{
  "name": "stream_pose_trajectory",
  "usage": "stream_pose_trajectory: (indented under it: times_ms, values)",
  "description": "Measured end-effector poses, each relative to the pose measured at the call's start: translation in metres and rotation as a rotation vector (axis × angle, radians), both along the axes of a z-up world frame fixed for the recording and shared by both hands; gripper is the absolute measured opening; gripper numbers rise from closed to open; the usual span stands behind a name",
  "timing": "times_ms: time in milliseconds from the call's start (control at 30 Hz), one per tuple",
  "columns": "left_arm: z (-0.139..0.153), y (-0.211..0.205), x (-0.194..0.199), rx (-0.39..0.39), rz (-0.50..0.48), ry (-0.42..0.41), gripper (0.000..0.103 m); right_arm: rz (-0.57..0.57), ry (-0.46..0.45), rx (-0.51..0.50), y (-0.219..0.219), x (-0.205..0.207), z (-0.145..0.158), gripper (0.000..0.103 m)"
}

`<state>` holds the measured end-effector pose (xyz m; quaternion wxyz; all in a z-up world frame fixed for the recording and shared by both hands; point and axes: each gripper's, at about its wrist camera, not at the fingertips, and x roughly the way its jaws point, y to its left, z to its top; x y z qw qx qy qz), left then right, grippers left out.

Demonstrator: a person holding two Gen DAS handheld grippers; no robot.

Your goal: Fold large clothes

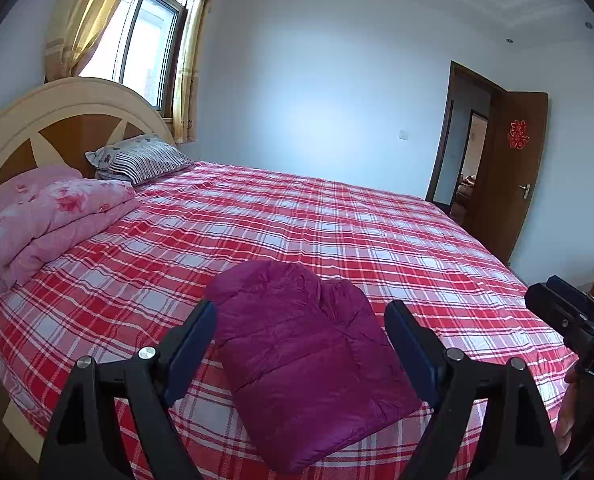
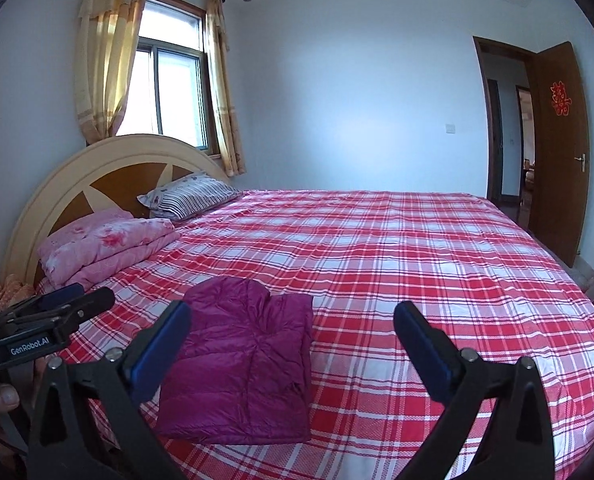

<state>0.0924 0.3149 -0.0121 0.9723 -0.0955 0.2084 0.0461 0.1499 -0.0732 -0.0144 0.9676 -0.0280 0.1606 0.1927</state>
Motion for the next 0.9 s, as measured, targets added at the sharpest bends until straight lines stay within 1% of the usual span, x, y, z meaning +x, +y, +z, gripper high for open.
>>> stream_pose_trajectory:
  times_ms: [533, 633, 700, 800, 900]
  values:
    - [-0.0043, -0.0057, 0.0048, 0.013, 0.0, 0.034, 0.086, -0.013, -0.008, 0.019, -0.0073, -0.0026, -0.0021, 0.103]
    - [-0.0033, -0.0062, 0.0041, 0.019, 0.0, 0.029, 0.086, -0.013, -0.008, 0.019, -0.0075, -0.0025, -0.002, 0.103]
    - [-0.003, -0.0068, 0.0052, 0.026, 0.003, 0.042, 0.095, -0.013, -0.013, 0.021, -0.0079, -0.0036, -0.0012, 0.103]
    - [-0.0033, -0.0053, 0.0053, 0.007, -0.003, 0.044, 0.096, -0.013, -0.018, 0.028, -0.008, -0.0045, 0.0, 0.103]
    - [-0.0034, -0.0052, 0.006, 0.008, 0.002, 0.049, 0.096, -0.009, -0.02, 0.03, -0.0067, -0.0046, 0.0002, 0.103]
